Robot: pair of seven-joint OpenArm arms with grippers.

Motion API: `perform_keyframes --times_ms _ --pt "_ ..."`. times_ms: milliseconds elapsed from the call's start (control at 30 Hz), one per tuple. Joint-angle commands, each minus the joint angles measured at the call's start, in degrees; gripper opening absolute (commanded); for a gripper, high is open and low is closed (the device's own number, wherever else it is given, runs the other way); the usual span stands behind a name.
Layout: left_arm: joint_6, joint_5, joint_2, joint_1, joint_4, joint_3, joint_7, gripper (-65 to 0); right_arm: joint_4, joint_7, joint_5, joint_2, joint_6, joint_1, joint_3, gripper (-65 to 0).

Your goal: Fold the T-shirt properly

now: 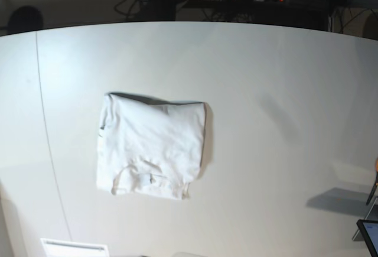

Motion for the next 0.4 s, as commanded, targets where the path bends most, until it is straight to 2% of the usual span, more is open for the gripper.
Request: perform_keyframes --times_ms 0,267,367 --pt "-0.21 -0.15 -0.35 -0.09 0.31 -0.24 -0.67 -65.0 -0.12 0.81 -0.18 0.47 -0.06 0.29 -0.1 -64.7" --pt "-0.21 -0.15 -0.35 -1.94 0.4 -0.06 -1.19 -65.0 -0.56 0.63 -0.18 0.55 -0.06 2.49 -0.19 -64.7" --pt "-0.21 -0.06 -0.35 -1.94 0.4 -0.06 -1.02 -65.0 -0.29 -1.56 -0.26 0.64 -0.06 2.66 -0.37 -64.7"
